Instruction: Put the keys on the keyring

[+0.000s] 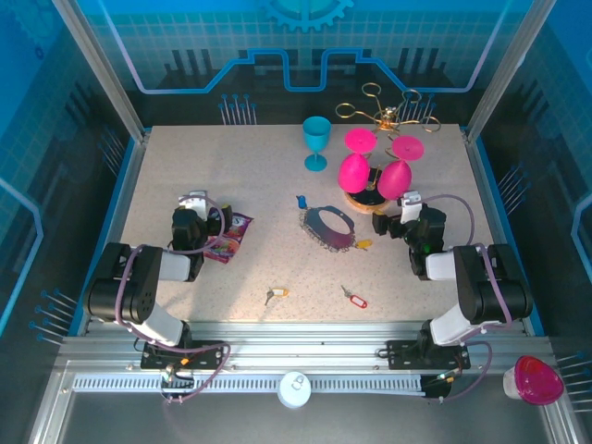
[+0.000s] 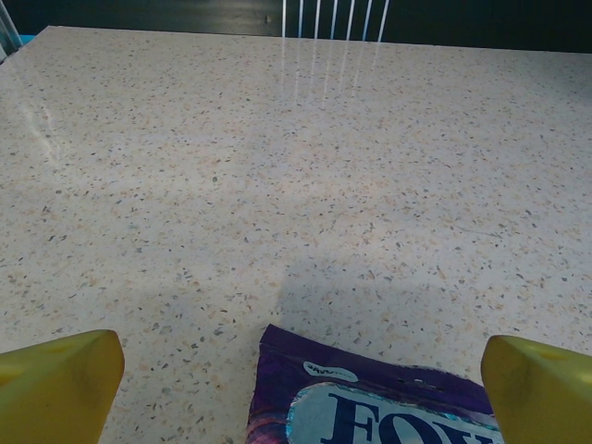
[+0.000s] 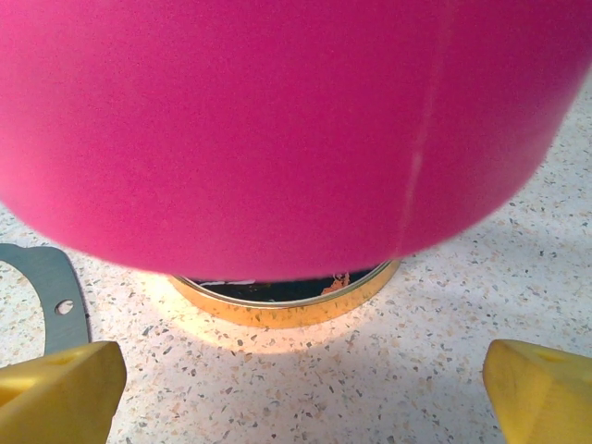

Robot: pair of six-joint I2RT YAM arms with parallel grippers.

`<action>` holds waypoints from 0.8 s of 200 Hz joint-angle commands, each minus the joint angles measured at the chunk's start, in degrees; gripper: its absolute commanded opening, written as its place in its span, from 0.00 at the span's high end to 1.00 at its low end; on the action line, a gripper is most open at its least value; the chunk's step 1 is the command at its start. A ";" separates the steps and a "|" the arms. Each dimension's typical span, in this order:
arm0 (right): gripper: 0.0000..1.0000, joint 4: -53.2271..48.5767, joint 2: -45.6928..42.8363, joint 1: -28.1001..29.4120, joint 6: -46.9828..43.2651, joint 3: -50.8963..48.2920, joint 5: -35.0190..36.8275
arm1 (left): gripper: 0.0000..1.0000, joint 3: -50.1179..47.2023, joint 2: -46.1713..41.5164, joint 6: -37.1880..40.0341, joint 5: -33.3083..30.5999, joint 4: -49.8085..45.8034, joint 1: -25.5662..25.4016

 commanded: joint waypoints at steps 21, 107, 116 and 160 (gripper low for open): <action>0.00 4.72 -9.68 1.46 -0.49 -5.31 5.03 | 0.01 -3.93 -8.64 0.60 1.62 2.10 0.32; 0.12 -54.31 -32.36 5.80 27.75 9.54 9.84 | 0.01 2.47 -35.96 -13.31 2.25 -35.26 -0.57; 0.14 -57.56 -32.84 6.09 29.35 9.88 7.57 | 0.01 3.26 -37.07 -15.98 4.01 -38.53 -0.57; 0.37 -66.79 -34.06 11.89 32.57 9.29 4.29 | 0.02 5.18 -36.47 -26.40 7.33 -45.67 -9.57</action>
